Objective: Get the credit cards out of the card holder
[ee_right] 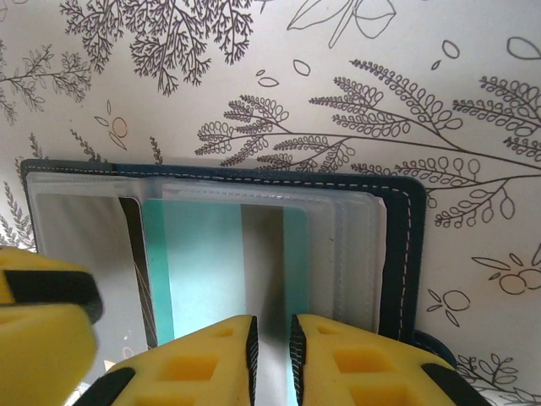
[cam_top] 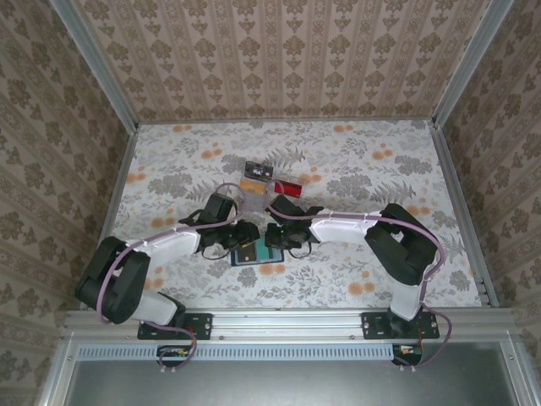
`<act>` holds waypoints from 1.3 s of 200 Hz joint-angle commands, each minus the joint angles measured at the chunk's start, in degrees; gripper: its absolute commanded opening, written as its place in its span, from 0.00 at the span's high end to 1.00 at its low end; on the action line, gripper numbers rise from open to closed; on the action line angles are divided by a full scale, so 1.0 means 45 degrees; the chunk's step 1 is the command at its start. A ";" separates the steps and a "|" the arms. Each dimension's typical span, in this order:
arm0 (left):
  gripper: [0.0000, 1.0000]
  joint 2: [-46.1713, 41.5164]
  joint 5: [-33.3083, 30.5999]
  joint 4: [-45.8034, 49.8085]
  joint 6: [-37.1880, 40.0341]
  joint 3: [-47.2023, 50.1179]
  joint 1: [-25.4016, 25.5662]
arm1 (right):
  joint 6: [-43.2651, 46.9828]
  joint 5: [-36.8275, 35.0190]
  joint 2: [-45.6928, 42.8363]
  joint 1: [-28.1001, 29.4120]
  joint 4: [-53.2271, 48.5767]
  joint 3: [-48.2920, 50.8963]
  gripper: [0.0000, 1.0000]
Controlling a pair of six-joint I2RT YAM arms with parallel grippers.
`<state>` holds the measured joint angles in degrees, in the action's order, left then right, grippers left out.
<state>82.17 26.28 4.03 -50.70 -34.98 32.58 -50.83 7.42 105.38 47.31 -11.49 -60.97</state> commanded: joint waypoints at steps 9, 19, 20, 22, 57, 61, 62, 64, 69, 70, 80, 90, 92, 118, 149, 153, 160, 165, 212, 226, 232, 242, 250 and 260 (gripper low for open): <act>0.71 0.0372 0.0709 -0.0265 0.0430 0.0223 -0.0179 | -0.0248 -0.0034 0.0530 -0.0232 -0.0593 0.0678 0.76; 0.70 0.0363 0.0509 0.0090 0.0608 0.0102 -0.0189 | -0.0248 0.0119 0.0548 -0.0280 -0.0618 0.0678 0.77; 0.70 0.0358 0.0479 0.0144 0.0624 0.0080 -0.0189 | -0.0248 0.0133 0.0547 -0.0289 -0.0624 0.0678 0.77; 0.70 0.0340 0.0454 0.0238 0.0647 0.0055 -0.0189 | -0.0248 0.0144 0.0532 -0.0296 -0.0615 0.0688 0.77; 0.69 0.0213 0.0170 0.0114 0.0739 0.0170 -0.0240 | -0.0088 0.0233 0.0418 -0.0400 -0.0645 0.0895 0.77; 0.68 0.0233 0.0156 0.0085 0.0739 0.0185 -0.0243 | -0.0073 0.0314 0.0453 -0.0415 -0.0658 0.0883 0.77; 0.68 0.0244 0.0166 0.0073 0.0739 0.0181 -0.0245 | -0.0063 0.0348 0.0461 -0.0425 -0.0654 0.0888 0.77; 0.68 0.0262 0.0173 0.0074 0.0739 0.0177 -0.0247 | -0.0060 0.0384 0.0471 -0.0428 -0.0637 0.0891 0.77; 0.68 0.0334 0.0202 0.0034 0.0739 0.0158 -0.0236 | -0.0042 0.0499 0.0492 -0.0437 -0.0581 0.0888 0.77; 0.68 0.0353 0.0208 0.0028 0.0739 0.0157 -0.0232 | -0.0038 0.0519 0.0499 -0.0436 -0.0567 0.0900 0.77; 0.68 0.0565 0.0308 -0.0006 0.0739 0.0137 -0.0228 | -0.0033 0.0767 0.0494 -0.0454 -0.0354 0.0966 0.77; 0.68 0.0799 0.0358 -0.0124 0.0638 0.0201 -0.0228 | -0.0068 0.1099 0.0493 -0.0501 -0.0064 0.1061 0.77; 0.68 0.0831 0.0377 -0.0181 0.0606 0.0246 -0.0228 | -0.0091 0.1157 0.0489 -0.0510 -0.0001 0.1081 0.77; 0.67 0.1050 0.0895 -0.1396 0.0109 0.0820 -0.0228 | -0.0350 0.1496 0.0248 -0.0587 0.0531 0.1359 0.76; 0.68 0.1197 0.1373 -0.1373 0.0368 0.0609 -0.0264 | -0.0461 0.1588 0.0035 -0.0647 0.0873 0.1531 0.76; 0.68 0.1152 0.1397 -0.1361 0.0413 0.0597 -0.0267 | -0.0461 0.1584 0.0037 -0.0650 0.0892 0.1547 0.76; 0.68 0.1065 0.1424 -0.1365 0.0445 0.0596 -0.0303 | -0.0482 0.1539 0.0018 -0.0639 0.0909 0.1567 0.76; 0.68 0.0994 0.1469 -0.1369 0.0474 0.0587 -0.0324 | -0.0500 0.1508 0.0004 -0.0653 0.0915 0.1589 0.76; 0.71 0.0414 0.2253 -0.2407 0.0464 0.1070 -0.0671 | -0.0462 0.1409 0.0226 -0.0664 0.0729 0.1457 0.76; 0.71 0.0290 0.2836 -0.3134 0.0294 0.1353 -0.0815 | -0.0422 0.1349 0.0256 -0.0657 0.0659 0.1459 0.76; 0.71 0.0293 0.2980 -0.3368 0.0214 0.1430 -0.0866 | -0.0424 0.1339 0.0262 -0.0650 0.0658 0.1446 0.76; 0.71 0.0313 0.3237 -0.3804 0.0129 0.1521 -0.0892 | -0.0424 0.1325 0.0297 -0.0644 0.0660 0.1439 0.76; 0.72 0.0352 0.3418 -0.4096 0.0040 0.1576 -0.0887 | -0.0419 0.1327 0.0327 -0.0647 0.0658 0.1410 0.76; 0.72 0.0442 0.3650 -0.4557 -0.0156 0.1633 -0.0881 | -0.0423 0.1325 0.0336 -0.0648 0.0650 0.1396 0.76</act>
<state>84.64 37.34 -9.34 -49.71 -28.45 28.75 -52.53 15.33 104.29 44.45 -3.40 -56.12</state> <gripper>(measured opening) 0.285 0.241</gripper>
